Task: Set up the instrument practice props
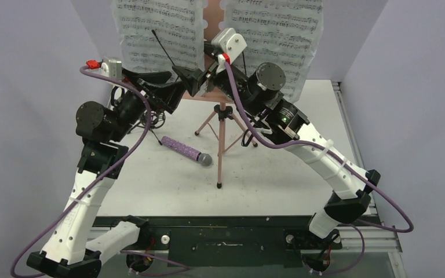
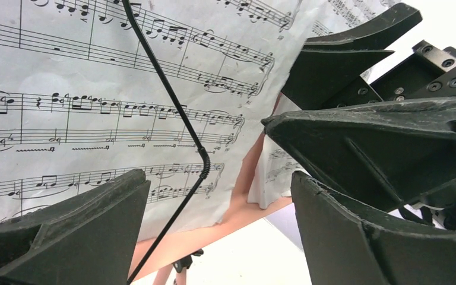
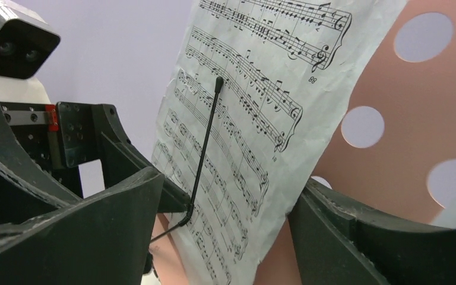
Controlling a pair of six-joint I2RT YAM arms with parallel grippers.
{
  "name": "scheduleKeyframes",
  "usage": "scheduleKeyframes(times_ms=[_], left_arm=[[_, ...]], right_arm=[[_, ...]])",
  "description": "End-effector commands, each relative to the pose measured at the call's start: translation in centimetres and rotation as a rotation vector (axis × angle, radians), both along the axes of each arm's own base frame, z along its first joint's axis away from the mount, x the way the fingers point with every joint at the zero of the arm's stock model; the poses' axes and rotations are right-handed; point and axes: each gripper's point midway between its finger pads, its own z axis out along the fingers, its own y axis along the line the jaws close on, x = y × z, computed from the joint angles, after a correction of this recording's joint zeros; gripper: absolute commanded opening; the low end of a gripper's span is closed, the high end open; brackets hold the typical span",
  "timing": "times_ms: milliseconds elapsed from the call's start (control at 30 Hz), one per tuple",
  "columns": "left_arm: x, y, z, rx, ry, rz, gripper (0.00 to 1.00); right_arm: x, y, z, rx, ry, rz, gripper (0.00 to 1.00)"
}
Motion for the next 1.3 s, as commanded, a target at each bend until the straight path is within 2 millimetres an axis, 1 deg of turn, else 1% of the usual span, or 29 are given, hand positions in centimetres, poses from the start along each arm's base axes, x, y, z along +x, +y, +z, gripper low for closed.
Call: scheduleKeyframes(times_ms=[0,100,167,200,233,300,367,433,533,700,833,900,1033,1100,1167,1267], left_arm=[[-2.0,0.9,2.0,-0.035,-0.08,0.008,0.91],[-2.9,0.8,1.8,-0.048,-0.085,-0.019,0.95],[-3.6,0.6,1.8,-0.058,-0.089,-0.046,0.97],[-4.1,0.6,1.7,-0.066,-0.093,-0.06,1.0],[-4.6,0.5,1.7,-0.076,-0.1,-0.078,0.97],[-5.4,0.5,1.3,-0.098,-0.107,-0.105,0.96],[-5.9,0.3,0.4,-0.109,-0.101,-0.132,0.96],[-6.4,0.2,-0.3,-0.12,-0.097,-0.154,0.96],[-7.3,0.2,-1.5,-0.139,-0.096,-0.185,0.96],[-8.4,0.3,-4.6,-0.152,-0.081,-0.209,0.96],[-9.3,0.6,-6.9,-0.141,-0.077,-0.207,0.96],[-9.4,0.7,-8.4,-0.133,-0.067,-0.198,0.96],[-9.9,1.0,-10.5,-0.125,-0.058,-0.185,0.96],[-9.9,1.2,-11.6,-0.116,-0.042,-0.172,0.96],[-10.0,1.4,-12.9,-0.094,-0.022,-0.152,0.96],[-10.0,1.8,-15.6,-0.072,0.016,-0.125,0.96]], right_arm=[[-2.0,-3.4,3.7,0.132,-0.044,-0.01,0.78],[-3.6,-4.3,4.1,0.151,-0.067,0.033,0.84],[-4.8,-4.5,4.3,0.149,-0.081,0.078,0.89],[-5.3,-4.5,4.2,0.147,-0.084,0.1,0.92],[-5.8,-4.4,4.1,0.144,-0.083,0.122,0.95],[-6.8,-4.5,3.9,0.142,-0.08,0.167,1.0],[-7.5,-4.3,3.3,0.133,-0.073,0.21,0.91],[-8.3,-4.3,2.6,0.124,-0.064,0.248,0.9],[-9.3,-3.9,0.9,0.097,-0.03,0.31,0.9],[-10.3,-3.6,-2.3,0.055,0.044,0.371,0.9],[-10.6,-3.5,-5.2,0.023,0.11,0.386,0.9],[-10.6,-3.4,-6.5,-0.002,0.136,0.385,0.9],[-10.7,-3.4,-8.8,-0.05,0.182,0.387,0.9],[-11.0,-3.1,-10.3,-0.072,0.212,0.41,0.9],[-11.1,-2.7,-12.4,-0.095,0.262,0.424,0.9],[-10.7,-2.3,-15.9,-0.148,0.348,0.411,0.9]])
